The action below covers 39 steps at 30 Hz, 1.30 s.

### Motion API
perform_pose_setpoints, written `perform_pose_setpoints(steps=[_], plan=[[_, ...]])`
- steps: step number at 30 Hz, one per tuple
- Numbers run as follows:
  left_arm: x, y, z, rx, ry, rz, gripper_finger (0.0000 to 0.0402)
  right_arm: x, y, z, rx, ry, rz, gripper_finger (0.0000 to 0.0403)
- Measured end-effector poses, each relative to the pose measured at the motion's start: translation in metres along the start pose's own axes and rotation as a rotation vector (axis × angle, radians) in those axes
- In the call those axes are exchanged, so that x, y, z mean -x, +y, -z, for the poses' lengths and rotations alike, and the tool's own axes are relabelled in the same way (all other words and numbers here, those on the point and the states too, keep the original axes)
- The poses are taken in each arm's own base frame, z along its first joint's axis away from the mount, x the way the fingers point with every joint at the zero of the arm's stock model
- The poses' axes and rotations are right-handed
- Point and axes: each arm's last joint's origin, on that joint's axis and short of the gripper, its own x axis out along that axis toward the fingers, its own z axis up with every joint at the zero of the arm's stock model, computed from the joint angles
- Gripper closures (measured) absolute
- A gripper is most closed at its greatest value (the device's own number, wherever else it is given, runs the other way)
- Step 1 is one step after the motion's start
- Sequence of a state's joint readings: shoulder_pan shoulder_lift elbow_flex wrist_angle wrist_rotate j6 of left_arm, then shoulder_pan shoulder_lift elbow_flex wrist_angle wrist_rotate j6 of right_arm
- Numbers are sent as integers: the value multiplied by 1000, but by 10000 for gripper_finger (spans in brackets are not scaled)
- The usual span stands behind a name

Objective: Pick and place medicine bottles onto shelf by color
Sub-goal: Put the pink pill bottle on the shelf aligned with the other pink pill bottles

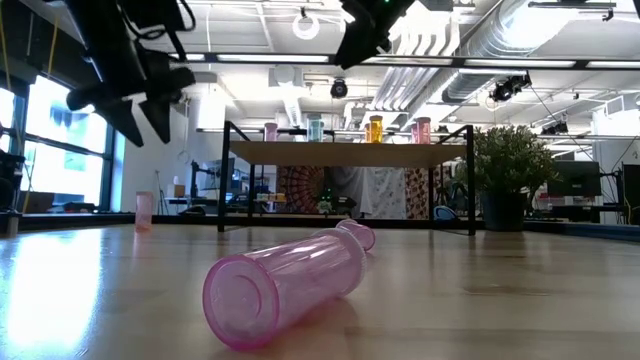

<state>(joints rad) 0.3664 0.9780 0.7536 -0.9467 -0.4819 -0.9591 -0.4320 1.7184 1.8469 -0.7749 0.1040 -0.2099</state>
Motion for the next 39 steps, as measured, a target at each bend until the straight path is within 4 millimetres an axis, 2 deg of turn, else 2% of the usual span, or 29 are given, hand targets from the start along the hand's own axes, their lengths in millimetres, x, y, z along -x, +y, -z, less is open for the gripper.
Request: perform_pose_setpoints(steps=[3,16,39], plan=[[-11,-2,-1,18,68,-30,167,0,0,1,-1,8,-2,201],[-42,0,-7,67,157,-202,167,0,0,1,-9,12,-3,201],[-92,-15,-6,31,263,-272,167,0,1,3,23,35,-9,201]])
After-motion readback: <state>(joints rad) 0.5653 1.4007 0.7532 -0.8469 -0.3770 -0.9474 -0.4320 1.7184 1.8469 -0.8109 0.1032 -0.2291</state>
